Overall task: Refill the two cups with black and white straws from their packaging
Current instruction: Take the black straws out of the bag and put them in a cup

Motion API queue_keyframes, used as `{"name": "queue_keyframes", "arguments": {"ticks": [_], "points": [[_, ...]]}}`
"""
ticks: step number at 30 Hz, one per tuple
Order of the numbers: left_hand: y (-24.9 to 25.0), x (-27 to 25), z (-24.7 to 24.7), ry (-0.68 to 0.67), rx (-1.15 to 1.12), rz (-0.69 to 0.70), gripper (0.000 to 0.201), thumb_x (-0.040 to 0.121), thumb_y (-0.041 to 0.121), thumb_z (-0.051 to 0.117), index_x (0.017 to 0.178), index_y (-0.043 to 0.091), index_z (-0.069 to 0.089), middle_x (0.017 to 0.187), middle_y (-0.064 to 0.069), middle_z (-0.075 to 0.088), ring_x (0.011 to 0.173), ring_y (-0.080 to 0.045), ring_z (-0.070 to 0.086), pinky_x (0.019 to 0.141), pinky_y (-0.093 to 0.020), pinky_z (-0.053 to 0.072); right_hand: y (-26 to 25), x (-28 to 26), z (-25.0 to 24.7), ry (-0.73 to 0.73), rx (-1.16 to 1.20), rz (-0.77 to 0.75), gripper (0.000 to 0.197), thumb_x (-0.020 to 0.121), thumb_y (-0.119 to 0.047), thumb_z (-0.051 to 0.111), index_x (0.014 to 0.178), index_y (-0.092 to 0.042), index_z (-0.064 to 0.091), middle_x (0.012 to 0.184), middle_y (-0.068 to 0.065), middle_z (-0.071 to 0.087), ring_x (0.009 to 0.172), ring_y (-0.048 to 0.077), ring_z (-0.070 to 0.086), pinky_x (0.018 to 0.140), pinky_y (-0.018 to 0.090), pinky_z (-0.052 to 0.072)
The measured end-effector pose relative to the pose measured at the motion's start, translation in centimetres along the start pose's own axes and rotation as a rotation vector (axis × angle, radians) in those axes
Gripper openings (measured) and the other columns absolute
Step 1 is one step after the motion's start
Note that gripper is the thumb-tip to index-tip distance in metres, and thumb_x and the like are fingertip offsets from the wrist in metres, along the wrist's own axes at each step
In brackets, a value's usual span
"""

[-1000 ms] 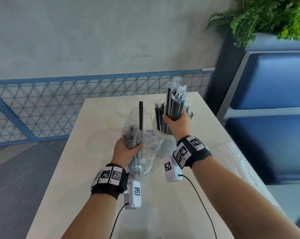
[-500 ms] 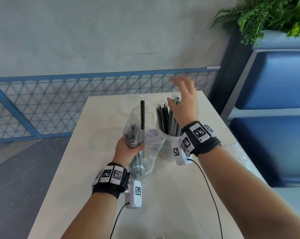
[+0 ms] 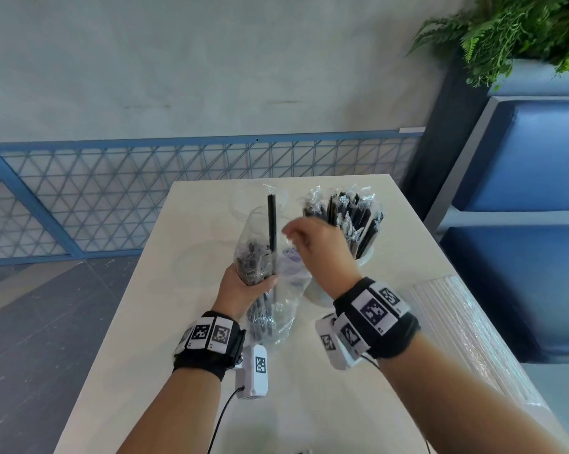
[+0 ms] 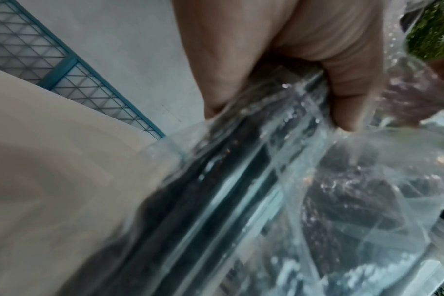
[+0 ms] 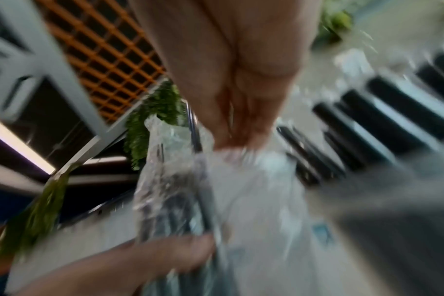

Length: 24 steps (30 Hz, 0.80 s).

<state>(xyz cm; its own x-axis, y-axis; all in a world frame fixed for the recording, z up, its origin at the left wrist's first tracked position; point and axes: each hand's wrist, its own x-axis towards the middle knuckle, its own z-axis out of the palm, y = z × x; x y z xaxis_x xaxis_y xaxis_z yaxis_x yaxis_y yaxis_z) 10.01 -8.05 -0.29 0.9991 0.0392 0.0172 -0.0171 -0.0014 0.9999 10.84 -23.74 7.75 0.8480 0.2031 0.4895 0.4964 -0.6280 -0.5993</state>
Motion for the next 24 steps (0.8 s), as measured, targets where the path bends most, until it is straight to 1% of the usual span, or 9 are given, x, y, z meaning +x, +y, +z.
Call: {"name": "queue_keyframes", "arguments": {"ticks": [4,7,12,14,16,18,20,22,24], "points": [[-0.2,-0.2,-0.5,-0.083,0.019,-0.016,0.031,0.068,-0.004,0.076,0.093,0.012,0.067,0.082,0.004,0.073,0.08,-0.01,0.069,0.073,-0.026,0.052,0.3,-0.9,1.2,-0.362,0.051,0.218,0.024,0.085,-0.007,0.062,0.108,-0.005,0.062,0.103,0.009,0.07,0.092,0.017,0.067,0.086,0.021,0.05],[-0.4,-0.5,-0.8,-0.196,0.08,-0.03,0.07,0.06,-0.002,0.081,0.123,0.011,0.053,0.111,-0.001,0.067,0.105,-0.013,0.063,0.084,-0.023,0.052,0.4,-1.0,1.6,-0.5,-0.032,0.21,0.043,0.077,-0.016,0.072,0.115,-0.008,0.055,0.11,0.007,0.067,0.099,0.02,0.064,0.087,0.028,0.052],[-0.1,-1.0,-0.6,-0.346,0.087,-0.024,0.116,0.047,0.002,0.087,0.145,0.008,0.023,0.121,-0.008,0.057,0.115,-0.023,0.057,0.091,-0.021,0.049,1.9,-2.3,4.0,-0.578,0.089,0.249,0.06,0.073,-0.018,0.076,0.126,-0.008,0.049,0.109,0.008,0.068,0.101,0.02,0.064,0.09,0.028,0.051],[-0.5,-0.9,-0.7,-0.434,0.083,-0.028,0.133,0.053,-0.014,0.081,0.148,0.026,-0.002,0.135,0.0,0.043,0.12,-0.006,0.05,0.099,-0.025,0.044,2.5,-3.0,4.8,-0.571,0.256,0.304,0.048,0.071,-0.015,0.077,0.114,-0.008,0.059,0.107,0.009,0.069,0.101,0.018,0.065,0.093,0.034,0.052],[-1.1,-0.7,-0.8,-0.493,0.097,-0.008,0.136,0.056,-0.019,0.077,0.145,0.029,-0.014,0.138,0.013,0.034,0.121,0.015,0.04,0.097,-0.012,0.04,2.7,-3.6,5.5,-0.521,0.394,0.421,0.045,0.066,-0.016,0.079,0.107,-0.009,0.063,0.103,0.01,0.07,0.101,0.019,0.065,0.094,0.038,0.051],[-1.8,-0.3,-0.7,-0.481,0.137,0.0,0.134,0.057,-0.016,0.078,0.144,0.024,-0.017,0.139,0.014,0.033,0.122,0.02,0.036,0.098,-0.007,0.035,3.2,-3.9,6.5,-0.446,0.409,0.516,0.049,0.059,-0.027,0.079,0.103,-0.011,0.065,0.098,0.008,0.071,0.097,0.019,0.066,0.091,0.041,0.053],[-1.6,-0.3,-0.5,-0.452,0.202,-0.045,0.119,0.06,-0.006,0.081,0.148,0.013,0.003,0.133,0.005,0.049,0.121,0.003,0.049,0.097,-0.014,0.041,3.3,-4.1,7.1,-0.367,0.413,0.595,0.05,0.058,-0.03,0.08,0.102,-0.012,0.065,0.097,0.007,0.071,0.095,0.019,0.066,0.088,0.04,0.054],[-1.0,-0.3,-0.5,-0.415,0.241,-0.072,0.065,0.067,-0.001,0.078,0.125,0.005,0.051,0.104,0.001,0.067,0.099,-0.01,0.065,0.082,-0.018,0.051,3.1,-3.9,7.2,-0.251,0.494,0.681,0.045,0.062,-0.023,0.082,0.101,-0.01,0.065,0.097,0.008,0.071,0.095,0.02,0.067,0.085,0.037,0.056],[-0.7,-0.3,-0.5,-0.421,0.24,-0.081,0.024,0.076,0.002,0.071,0.099,0.008,0.063,0.093,0.0,0.069,0.09,-0.013,0.066,0.081,-0.022,0.052,2.7,-3.5,6.7,-0.113,0.611,0.732,0.037,0.067,-0.015,0.08,0.1,-0.008,0.065,0.098,0.01,0.071,0.095,0.022,0.067,0.084,0.037,0.056]]}}
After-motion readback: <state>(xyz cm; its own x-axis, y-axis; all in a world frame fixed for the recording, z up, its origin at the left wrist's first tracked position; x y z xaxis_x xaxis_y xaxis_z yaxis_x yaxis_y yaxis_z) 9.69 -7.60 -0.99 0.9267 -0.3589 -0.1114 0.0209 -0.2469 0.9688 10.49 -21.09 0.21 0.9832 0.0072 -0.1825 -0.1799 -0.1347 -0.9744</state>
